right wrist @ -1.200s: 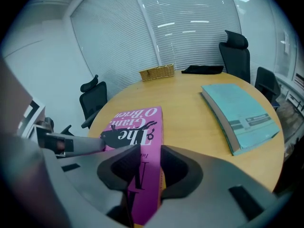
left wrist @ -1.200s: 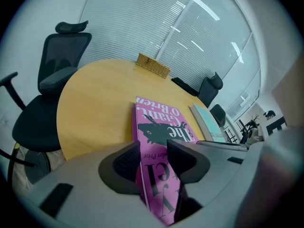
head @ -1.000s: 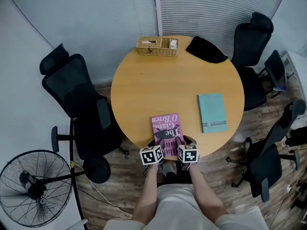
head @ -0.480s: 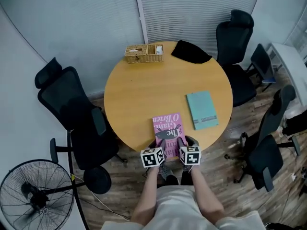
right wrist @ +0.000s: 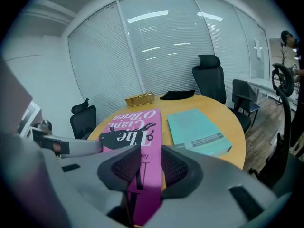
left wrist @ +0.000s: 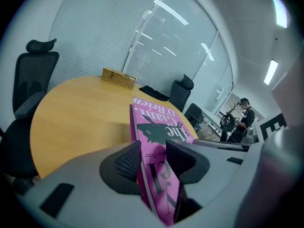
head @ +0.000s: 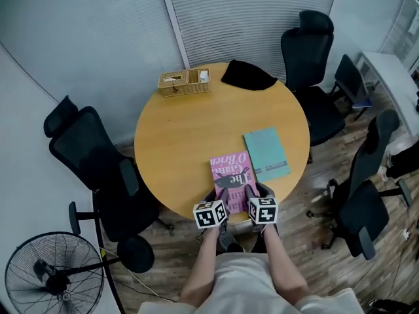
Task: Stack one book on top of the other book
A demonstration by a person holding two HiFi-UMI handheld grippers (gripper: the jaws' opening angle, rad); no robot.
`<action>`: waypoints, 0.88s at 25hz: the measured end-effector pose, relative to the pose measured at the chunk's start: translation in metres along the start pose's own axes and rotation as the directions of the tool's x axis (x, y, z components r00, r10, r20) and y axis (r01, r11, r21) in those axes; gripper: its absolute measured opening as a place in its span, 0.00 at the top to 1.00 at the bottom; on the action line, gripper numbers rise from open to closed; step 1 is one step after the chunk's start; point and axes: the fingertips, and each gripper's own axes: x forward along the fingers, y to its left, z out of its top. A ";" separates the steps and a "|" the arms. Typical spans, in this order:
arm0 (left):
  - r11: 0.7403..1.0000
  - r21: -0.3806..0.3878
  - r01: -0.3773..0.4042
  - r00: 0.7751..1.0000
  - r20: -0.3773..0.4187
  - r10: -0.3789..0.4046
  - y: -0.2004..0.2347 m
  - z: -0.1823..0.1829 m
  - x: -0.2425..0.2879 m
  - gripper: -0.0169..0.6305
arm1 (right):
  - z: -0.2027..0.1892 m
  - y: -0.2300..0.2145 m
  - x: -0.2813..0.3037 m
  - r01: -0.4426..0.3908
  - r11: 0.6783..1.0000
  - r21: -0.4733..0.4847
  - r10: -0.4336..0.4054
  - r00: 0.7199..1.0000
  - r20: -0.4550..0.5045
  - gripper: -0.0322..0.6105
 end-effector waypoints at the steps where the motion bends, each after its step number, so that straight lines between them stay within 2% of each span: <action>1: 1.000 -0.004 0.003 1.000 -0.001 -0.003 -0.004 0.002 0.004 0.70 | 0.003 -0.005 0.001 0.001 1.000 0.003 -0.001 1.000 0.002 0.74; 13: 1.000 -0.025 -0.005 1.000 -0.006 0.005 -0.043 0.036 0.066 0.70 | 0.048 -0.070 0.030 -0.005 1.000 0.009 0.006 1.000 -0.008 0.74; 22: 1.000 -0.031 -0.002 0.999 -0.041 0.001 -0.081 0.045 0.120 0.70 | 0.060 -0.131 0.048 -0.010 1.000 0.029 0.011 0.999 -0.044 0.74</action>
